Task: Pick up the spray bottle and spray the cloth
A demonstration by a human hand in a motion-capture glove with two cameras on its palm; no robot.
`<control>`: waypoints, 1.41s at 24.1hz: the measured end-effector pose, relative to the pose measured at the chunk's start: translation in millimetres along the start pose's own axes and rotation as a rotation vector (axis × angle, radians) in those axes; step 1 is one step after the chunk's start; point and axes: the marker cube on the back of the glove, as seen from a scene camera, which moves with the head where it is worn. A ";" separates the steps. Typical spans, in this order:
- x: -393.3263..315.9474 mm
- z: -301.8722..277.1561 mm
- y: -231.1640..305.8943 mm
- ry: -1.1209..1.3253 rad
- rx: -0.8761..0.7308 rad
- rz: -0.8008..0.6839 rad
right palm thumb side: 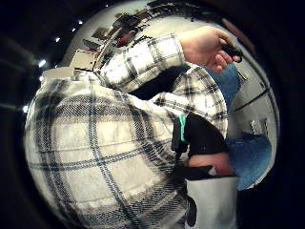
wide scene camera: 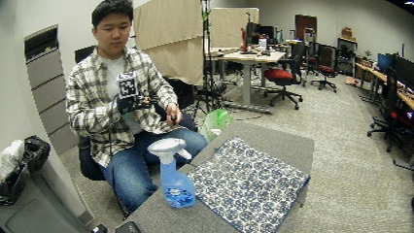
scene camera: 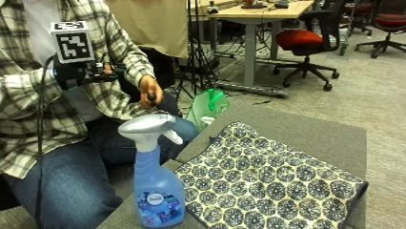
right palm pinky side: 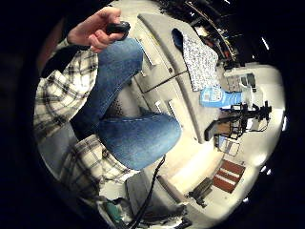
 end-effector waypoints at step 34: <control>150.0 -10.4 41.9 -0.164 0.197 0.505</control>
